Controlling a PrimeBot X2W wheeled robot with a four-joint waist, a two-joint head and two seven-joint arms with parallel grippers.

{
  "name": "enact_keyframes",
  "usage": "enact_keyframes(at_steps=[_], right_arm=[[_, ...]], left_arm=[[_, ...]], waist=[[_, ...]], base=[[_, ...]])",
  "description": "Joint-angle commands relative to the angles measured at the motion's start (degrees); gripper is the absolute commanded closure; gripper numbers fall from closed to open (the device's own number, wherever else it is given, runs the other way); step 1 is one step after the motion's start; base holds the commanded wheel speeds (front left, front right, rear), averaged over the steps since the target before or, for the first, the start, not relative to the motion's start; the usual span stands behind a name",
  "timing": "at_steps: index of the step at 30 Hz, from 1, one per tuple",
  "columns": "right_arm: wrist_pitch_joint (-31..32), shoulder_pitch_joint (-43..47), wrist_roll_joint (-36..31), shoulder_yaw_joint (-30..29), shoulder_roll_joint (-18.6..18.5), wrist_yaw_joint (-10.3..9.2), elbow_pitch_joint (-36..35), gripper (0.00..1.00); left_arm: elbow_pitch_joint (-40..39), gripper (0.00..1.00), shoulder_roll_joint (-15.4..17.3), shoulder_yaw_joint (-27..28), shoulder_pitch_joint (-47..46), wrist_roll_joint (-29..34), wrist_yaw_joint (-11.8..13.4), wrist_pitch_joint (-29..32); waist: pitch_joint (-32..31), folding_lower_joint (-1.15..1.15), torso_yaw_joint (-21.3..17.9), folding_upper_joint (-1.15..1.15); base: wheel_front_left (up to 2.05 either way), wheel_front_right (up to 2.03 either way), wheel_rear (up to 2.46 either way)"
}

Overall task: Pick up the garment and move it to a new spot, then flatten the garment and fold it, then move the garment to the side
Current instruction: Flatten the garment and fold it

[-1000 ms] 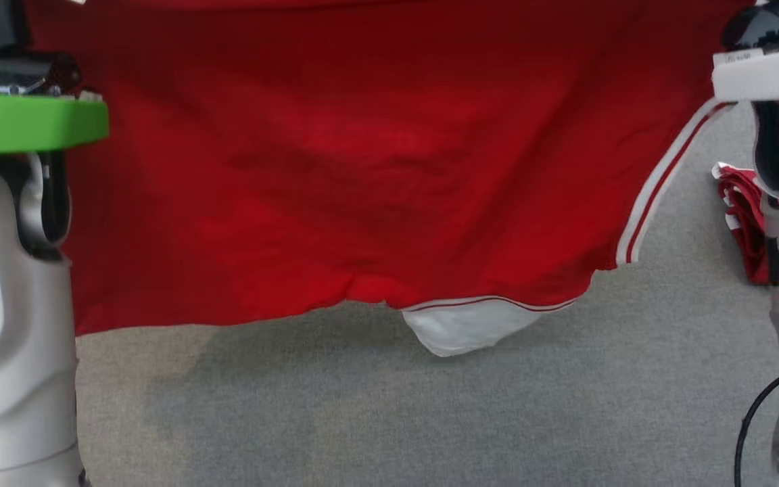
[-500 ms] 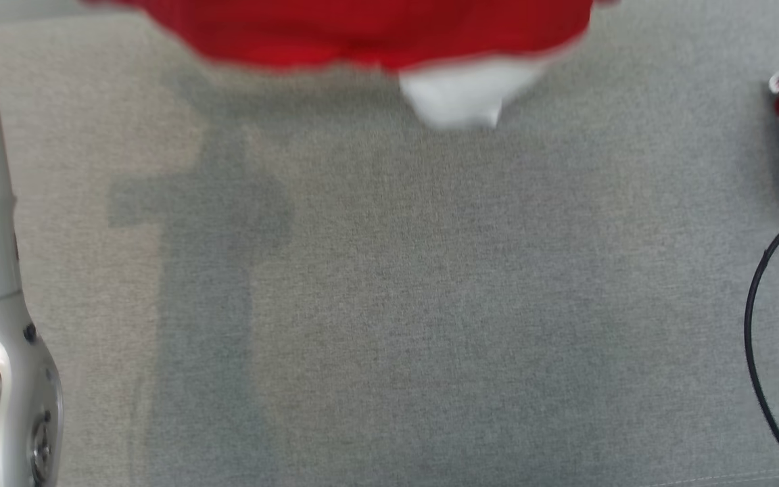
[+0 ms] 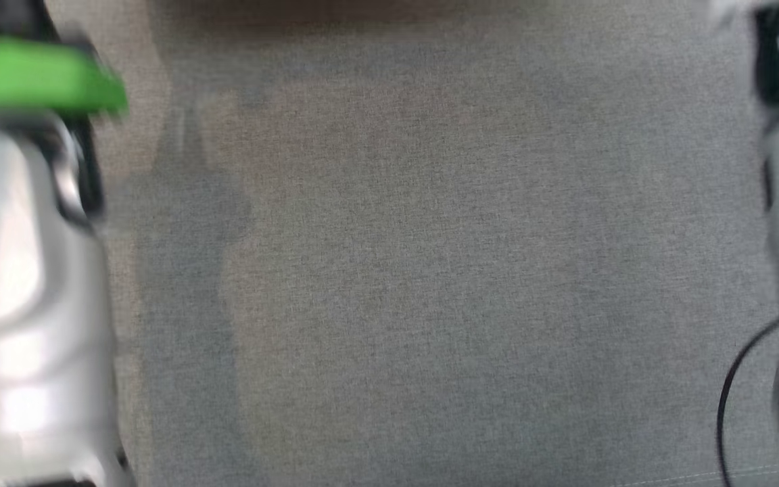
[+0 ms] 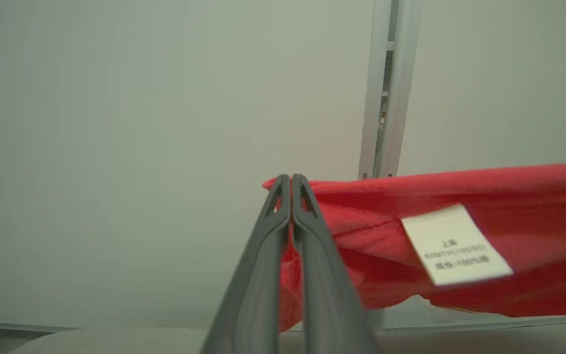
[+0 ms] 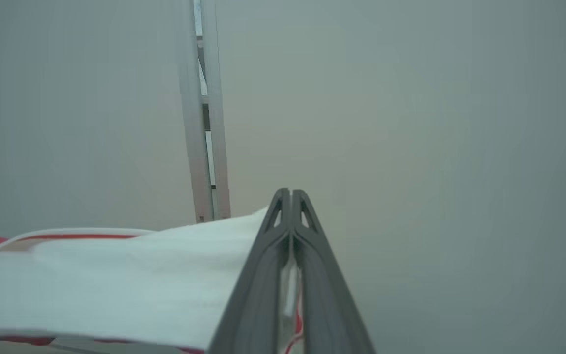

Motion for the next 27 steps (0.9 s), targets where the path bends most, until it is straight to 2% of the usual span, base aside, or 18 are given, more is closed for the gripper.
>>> enact_keyframes(at_steps=[1,2,6,12,20,27], right_arm=[[-0.2,4.3,1.3,0.3,0.2,-0.09,0.0,1.00],[-0.2,8.0,2.4,0.9,0.2,-0.09,-0.1,1.00],[-0.2,20.5,6.6,0.9,0.3,-0.10,-0.6,1.00],[-0.2,35.8,9.3,0.3,1.1,-0.11,-1.3,1.00],[-0.2,49.8,9.8,0.1,2.5,-0.11,-2.3,1.00],[-0.2,60.1,9.6,-1.1,3.4,-0.11,-3.8,1.00]], left_arm=[[0.3,1.00,-0.3,0.5,4.3,0.3,-0.1,-0.2],[-0.1,1.00,-1.0,1.7,7.9,-0.3,0.4,-0.2],[1.7,1.00,-2.6,3.4,19.7,-2.7,-0.2,-0.2],[2.9,1.00,-3.1,2.4,32.0,-6.4,0.2,-0.2],[1.5,1.00,-3.1,-2.0,44.4,-11.3,2.9,-0.2],[-1.4,1.00,-3.1,-3.5,53.2,-13.7,4.9,-0.2]], waist=[[-1.1,-0.01,0.0,0.00],[-1.6,-0.01,-0.1,0.00],[-3.9,-0.01,-0.2,0.00],[-8.3,-0.01,-0.2,0.00],[-14.2,-0.01,0.1,0.00],[-18.7,-0.01,0.9,0.00]], base=[[0.00,0.00,0.00],[0.00,0.00,0.00],[0.00,0.00,0.00],[0.00,0.00,0.00],[0.00,0.00,0.00],[0.00,0.00,0.00]])
